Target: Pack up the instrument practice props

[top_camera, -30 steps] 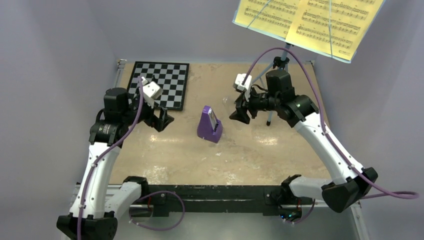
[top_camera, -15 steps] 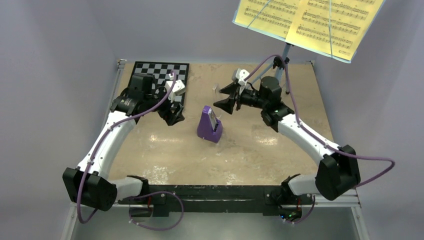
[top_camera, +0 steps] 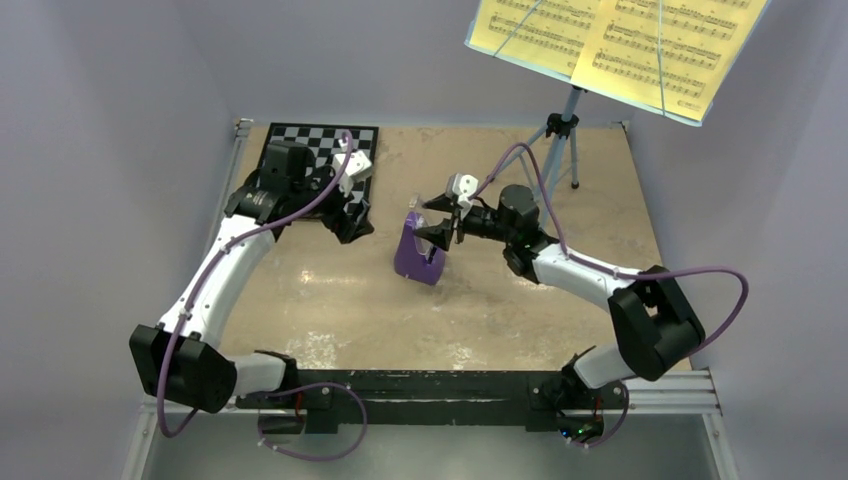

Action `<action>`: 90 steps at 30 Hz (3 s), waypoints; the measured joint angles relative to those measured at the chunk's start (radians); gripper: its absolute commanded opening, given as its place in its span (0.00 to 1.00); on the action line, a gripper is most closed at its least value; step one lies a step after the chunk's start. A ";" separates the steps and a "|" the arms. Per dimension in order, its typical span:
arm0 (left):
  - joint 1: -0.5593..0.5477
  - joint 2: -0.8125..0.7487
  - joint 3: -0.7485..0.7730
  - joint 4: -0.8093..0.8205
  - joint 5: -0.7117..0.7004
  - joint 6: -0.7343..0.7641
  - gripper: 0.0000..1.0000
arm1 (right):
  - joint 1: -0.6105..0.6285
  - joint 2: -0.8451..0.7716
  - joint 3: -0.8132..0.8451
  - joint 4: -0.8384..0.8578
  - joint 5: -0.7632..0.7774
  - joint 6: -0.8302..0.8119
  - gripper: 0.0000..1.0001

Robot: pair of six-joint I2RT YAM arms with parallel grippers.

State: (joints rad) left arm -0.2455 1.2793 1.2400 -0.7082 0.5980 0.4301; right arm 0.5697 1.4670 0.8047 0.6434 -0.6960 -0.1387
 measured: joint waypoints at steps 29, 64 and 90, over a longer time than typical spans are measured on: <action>-0.013 0.107 0.055 0.042 0.051 -0.054 0.92 | -0.016 0.077 -0.053 0.072 0.043 0.048 0.00; -0.017 0.067 -0.029 0.101 0.079 -0.053 0.93 | 0.035 0.047 -0.115 0.057 0.109 0.004 0.00; -0.017 0.067 -0.067 0.132 0.105 -0.064 0.93 | 0.047 0.084 -0.073 0.030 0.135 -0.065 0.00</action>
State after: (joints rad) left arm -0.2623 1.3460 1.1732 -0.5766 0.7025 0.3660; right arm 0.6167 1.5513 0.7315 0.6731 -0.5610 -0.2039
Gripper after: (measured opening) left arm 0.927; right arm 0.615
